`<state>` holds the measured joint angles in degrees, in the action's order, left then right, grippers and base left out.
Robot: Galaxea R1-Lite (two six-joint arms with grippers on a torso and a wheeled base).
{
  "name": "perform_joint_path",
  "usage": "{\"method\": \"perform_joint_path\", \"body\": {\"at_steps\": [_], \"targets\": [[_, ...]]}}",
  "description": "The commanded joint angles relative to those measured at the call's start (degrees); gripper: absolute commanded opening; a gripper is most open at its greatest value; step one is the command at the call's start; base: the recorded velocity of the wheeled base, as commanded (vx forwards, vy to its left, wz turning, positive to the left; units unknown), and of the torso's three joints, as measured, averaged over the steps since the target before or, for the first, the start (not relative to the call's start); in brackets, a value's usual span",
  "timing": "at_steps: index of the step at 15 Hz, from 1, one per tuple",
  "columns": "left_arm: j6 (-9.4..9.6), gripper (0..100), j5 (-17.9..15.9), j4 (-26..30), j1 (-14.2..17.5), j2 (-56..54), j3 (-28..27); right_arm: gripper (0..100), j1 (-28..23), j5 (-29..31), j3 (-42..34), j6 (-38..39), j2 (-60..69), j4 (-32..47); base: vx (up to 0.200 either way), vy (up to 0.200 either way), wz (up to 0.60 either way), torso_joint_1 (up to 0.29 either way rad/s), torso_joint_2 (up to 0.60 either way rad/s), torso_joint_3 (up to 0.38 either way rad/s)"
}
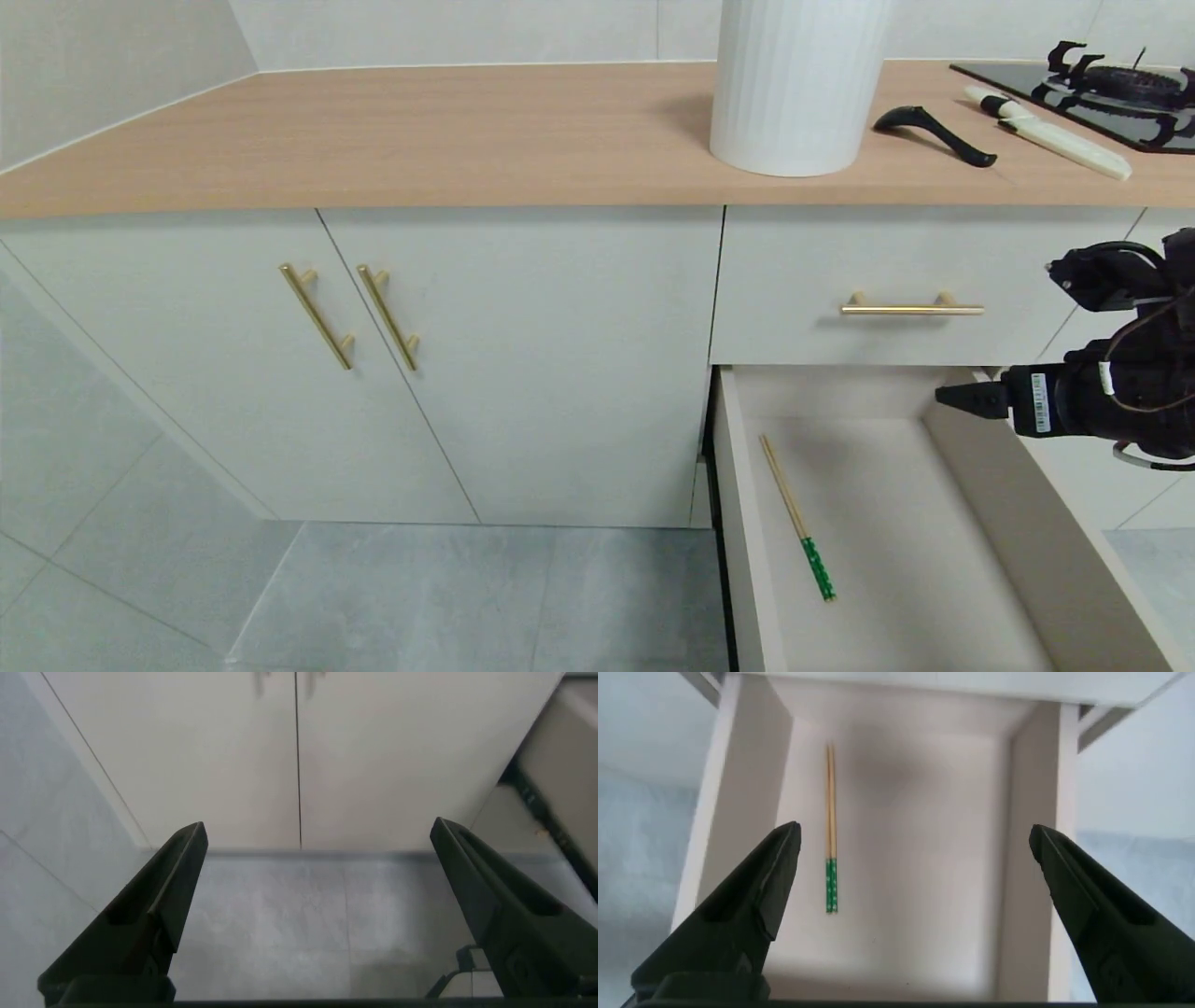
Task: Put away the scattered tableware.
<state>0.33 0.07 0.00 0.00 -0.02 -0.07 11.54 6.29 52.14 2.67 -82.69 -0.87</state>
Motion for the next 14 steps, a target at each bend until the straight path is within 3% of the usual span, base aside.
{"method": "perform_joint_path", "body": {"at_steps": [1, 6, 11, 14], "targets": [[0.02, 100, 0.0, -0.1, 0.0, 0.0, 0.0, 100, 0.1, 0.0, -0.2, 0.0, 1.1, -0.2, 0.000, 0.000, 0.00, 0.212, -0.35, -0.271], [0.02, 100, 0.0, -0.1, 0.0, 0.0, 0.0, 100, 0.1, -0.1, -0.8, -0.6, 1.0, -0.2, 0.000, 0.000, 0.00, 0.097, -0.58, -0.257], [0.02, 100, 0.0, -0.1, 0.0, 0.0, 0.0, 100, 0.1, -0.1, -1.0, -1.7, 0.9, -0.2, 0.000, 0.000, 0.00, 0.306, -0.48, -0.259], [0.02, 100, 0.0, -0.1, 0.0, 0.0, 0.0, 100, 0.1, -0.4, -1.1, -1.8, 0.2, -1.9, 0.000, 0.000, 0.00, 0.165, -0.33, -0.180]]}}
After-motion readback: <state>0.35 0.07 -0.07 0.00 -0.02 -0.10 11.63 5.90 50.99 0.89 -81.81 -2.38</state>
